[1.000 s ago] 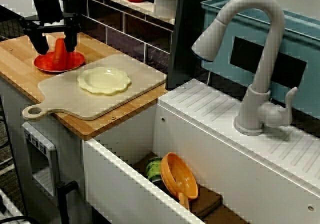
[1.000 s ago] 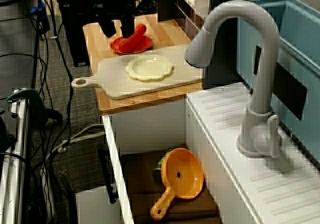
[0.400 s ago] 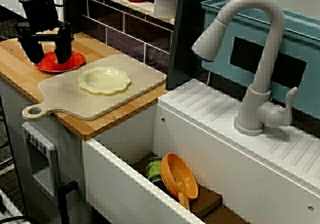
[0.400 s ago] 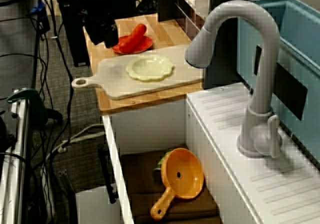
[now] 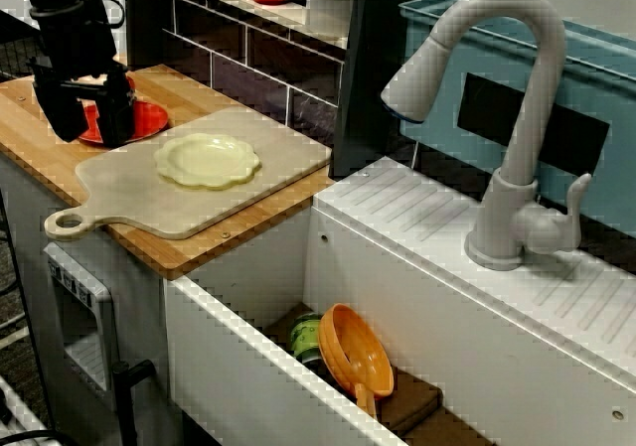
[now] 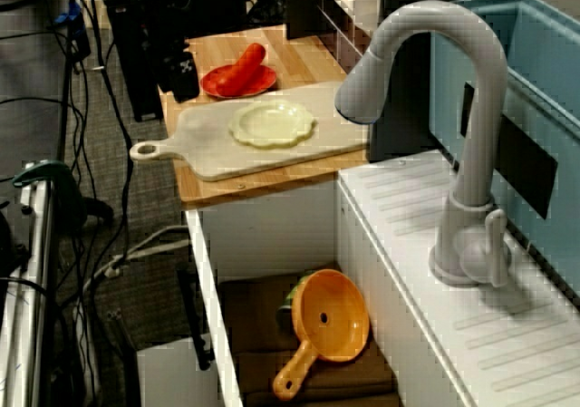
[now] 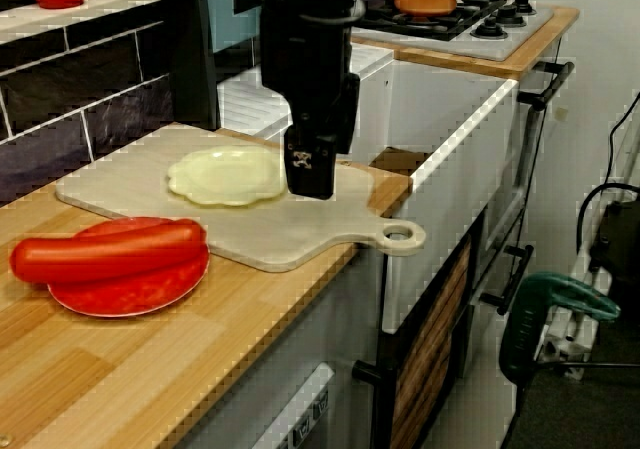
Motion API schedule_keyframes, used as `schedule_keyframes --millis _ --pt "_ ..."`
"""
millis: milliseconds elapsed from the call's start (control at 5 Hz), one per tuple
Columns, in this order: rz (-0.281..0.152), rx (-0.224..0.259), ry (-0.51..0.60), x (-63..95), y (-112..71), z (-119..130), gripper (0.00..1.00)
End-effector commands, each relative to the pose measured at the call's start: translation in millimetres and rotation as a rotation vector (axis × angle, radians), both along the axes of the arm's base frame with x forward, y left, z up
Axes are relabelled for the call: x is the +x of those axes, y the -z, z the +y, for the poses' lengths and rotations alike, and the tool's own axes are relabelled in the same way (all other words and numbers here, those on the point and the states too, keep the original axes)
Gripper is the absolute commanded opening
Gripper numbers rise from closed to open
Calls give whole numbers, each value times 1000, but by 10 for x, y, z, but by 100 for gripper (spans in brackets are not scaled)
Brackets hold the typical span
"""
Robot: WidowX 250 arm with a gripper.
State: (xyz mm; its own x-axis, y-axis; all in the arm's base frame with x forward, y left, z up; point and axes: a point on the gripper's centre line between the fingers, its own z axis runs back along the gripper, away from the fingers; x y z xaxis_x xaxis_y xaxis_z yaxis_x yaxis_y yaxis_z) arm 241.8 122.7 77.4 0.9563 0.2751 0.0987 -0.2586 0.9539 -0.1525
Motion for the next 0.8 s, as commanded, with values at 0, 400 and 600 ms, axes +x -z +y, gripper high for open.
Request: schedule_keyframes --millis 0,400,600 --pt "-89 76 109 37 74 -175 100" --pt "-127 126 122 69 226 -364 100" --pt "-149 166 110 139 262 -372 100"
